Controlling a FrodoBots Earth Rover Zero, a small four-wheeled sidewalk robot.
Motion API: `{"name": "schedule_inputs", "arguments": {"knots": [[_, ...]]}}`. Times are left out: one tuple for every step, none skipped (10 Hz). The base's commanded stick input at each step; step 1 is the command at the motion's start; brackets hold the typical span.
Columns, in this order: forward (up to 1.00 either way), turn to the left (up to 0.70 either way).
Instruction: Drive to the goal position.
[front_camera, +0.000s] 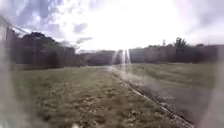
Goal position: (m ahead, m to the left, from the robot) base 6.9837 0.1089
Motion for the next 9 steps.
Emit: {"name": "schedule_inputs", "arguments": {"knots": [[0.7, 0.0], [0.7, 0.0], [0.7, 0.0], [0.7, 0.0], [0.7, -0.01], [0.7, -0.09], [0.7, -0.31], [0.7, -0.33], [0.7, -0.3]]}}
